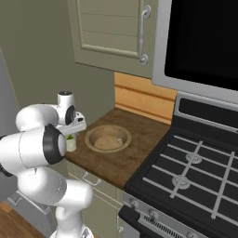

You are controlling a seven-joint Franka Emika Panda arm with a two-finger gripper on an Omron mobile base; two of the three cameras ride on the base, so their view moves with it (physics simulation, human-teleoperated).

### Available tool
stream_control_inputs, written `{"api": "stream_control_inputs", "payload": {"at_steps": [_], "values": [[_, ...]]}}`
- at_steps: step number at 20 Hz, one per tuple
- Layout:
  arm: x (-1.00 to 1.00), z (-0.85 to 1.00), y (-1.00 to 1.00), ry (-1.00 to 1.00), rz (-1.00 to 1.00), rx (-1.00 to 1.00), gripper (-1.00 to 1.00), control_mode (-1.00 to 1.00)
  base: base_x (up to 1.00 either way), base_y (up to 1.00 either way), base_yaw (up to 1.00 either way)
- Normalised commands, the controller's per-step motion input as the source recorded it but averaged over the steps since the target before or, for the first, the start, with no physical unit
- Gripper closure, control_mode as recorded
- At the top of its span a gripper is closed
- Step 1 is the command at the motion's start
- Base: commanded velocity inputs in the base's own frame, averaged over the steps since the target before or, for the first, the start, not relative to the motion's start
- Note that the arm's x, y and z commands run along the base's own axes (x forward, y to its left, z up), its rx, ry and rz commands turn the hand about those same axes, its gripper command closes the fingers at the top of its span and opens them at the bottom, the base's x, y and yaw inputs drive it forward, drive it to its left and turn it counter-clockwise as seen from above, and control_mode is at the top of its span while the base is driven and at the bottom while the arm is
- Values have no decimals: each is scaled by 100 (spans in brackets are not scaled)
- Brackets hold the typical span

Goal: Grab a lemon wedge from the fridge and one ice cube from the ice bowl, and put them in the glass of lemonade.

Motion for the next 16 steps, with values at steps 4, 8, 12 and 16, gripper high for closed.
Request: {"api": "stream_control_inputs", "payload": {"at_steps": [4, 8, 12, 16], "values": [[-48, 23, 0, -7, 0, 7, -100, -100, 0, 0, 0], [-51, 5, -22, -8, 0, 9, -100, -100, 0, 0, 0], [-56, 0, -29, -5, 0, 7, -100, -100, 0, 0, 0], [-30, 2, -49, -2, 0, 10, -100, -100, 0, 0, 0]]}}
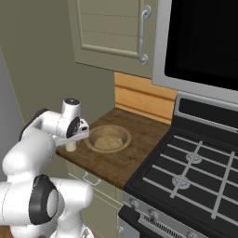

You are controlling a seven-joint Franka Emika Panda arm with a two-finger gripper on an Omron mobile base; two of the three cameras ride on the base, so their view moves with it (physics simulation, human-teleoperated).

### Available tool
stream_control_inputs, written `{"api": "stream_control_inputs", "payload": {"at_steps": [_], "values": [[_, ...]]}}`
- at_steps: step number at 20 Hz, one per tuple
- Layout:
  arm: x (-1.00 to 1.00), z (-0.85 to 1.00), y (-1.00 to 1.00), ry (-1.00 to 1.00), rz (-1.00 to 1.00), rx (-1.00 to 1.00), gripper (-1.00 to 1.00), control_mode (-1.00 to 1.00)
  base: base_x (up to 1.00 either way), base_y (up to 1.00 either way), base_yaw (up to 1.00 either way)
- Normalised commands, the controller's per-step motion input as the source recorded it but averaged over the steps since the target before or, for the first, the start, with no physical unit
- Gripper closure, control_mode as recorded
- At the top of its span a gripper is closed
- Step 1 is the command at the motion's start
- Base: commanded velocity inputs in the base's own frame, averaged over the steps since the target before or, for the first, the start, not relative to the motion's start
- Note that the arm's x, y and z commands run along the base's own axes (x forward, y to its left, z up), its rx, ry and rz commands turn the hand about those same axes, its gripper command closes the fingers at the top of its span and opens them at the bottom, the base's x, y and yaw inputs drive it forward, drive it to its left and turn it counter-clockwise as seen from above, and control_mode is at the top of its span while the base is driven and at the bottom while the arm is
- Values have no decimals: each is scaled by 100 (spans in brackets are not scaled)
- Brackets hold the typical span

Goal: Grab a lemon wedge from the fridge and one ice cube from the ice bowl, and put them in the glass of lemonade.

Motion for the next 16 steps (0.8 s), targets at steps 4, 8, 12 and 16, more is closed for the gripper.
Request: {"api": "stream_control_inputs", "payload": {"at_steps": [4, 8, 12, 16], "values": [[-12, 9, -47, -3, 0, 13, -100, -100, 0, 0, 0], [-26, 5, -45, 0, 0, 12, -100, -100, 0, 0, 0], [-33, 0, -49, -7, 0, 15, -100, -100, 0, 0, 0], [-42, 83, -33, -23, -10, -3, -100, -100, 0, 0, 0]]}}
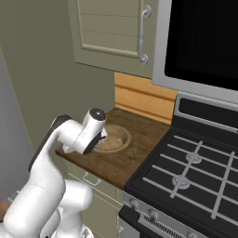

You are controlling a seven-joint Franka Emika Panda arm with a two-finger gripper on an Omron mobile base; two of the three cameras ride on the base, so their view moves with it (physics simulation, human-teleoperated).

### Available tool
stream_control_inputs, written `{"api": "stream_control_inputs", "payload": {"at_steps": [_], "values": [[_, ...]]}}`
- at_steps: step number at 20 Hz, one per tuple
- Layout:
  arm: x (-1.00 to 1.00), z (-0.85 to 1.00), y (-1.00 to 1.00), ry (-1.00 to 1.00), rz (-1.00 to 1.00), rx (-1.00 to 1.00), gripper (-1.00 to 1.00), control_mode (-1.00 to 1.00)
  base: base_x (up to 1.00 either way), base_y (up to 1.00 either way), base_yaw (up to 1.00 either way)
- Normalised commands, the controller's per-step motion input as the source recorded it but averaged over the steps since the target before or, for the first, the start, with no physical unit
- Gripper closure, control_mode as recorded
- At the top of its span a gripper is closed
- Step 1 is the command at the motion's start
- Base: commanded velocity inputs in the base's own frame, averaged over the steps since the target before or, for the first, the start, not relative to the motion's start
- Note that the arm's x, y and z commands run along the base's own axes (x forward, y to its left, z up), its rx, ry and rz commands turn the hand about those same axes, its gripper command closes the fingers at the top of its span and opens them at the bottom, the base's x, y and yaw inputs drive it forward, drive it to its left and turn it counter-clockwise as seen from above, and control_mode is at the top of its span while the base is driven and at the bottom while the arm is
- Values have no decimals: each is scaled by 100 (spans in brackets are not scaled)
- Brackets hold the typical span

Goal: Grab a lemon wedge from the fridge and one ice cube from the ice bowl, and put them in the glass of lemonade.

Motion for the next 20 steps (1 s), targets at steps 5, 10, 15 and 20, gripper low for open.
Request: {"api": "stream_control_inputs", "payload": {"at_steps": [5, 10, 15, 20], "values": [[-22, 80, -14, 10, -17, -15, -100, -100, 0, 0, 0], [-68, -4, -4, 1, -32, 3, -100, -100, 0, 0, 0], [-36, 17, -38, 0, -31, 12, -100, -100, 0, 0, 0], [-42, 53, -11, -14, -21, 14, -100, -100, 0, 0, 0]]}}
